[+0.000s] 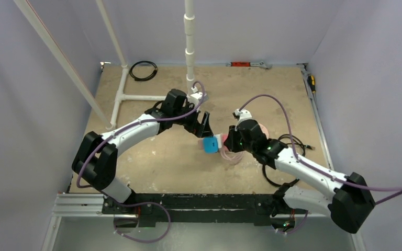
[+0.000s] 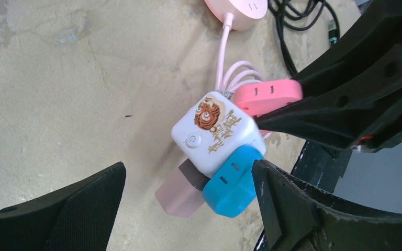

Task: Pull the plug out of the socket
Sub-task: Move the socket to the center of the board, then remove the plug from the socket.

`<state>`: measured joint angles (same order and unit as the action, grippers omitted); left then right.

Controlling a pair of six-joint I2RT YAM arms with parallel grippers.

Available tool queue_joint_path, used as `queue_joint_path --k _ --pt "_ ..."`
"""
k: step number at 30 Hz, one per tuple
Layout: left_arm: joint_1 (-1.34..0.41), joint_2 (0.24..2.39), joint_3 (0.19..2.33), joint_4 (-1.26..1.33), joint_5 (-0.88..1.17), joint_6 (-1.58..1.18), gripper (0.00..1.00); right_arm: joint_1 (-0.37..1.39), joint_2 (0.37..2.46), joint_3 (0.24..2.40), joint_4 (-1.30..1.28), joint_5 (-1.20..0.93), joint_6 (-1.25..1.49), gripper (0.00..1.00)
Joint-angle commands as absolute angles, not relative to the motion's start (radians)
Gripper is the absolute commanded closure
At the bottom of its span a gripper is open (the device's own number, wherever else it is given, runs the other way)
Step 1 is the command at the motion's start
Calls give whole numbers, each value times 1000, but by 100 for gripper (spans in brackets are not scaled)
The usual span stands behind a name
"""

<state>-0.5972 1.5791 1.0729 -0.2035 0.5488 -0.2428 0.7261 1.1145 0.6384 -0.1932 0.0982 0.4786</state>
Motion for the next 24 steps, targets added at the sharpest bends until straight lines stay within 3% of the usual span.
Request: queue_joint_path --k 1,9,24 --pt "-603 1513 1067 -122 623 -240 9 734 1007 739 -191 155 487 100" --pt "-605 1528 1040 -20 703 -302 9 852 1037 785 -257 347 489 100" --pt "-650 1609 1066 -87 595 -286 7 912 1072 805 -204 443 520 100"
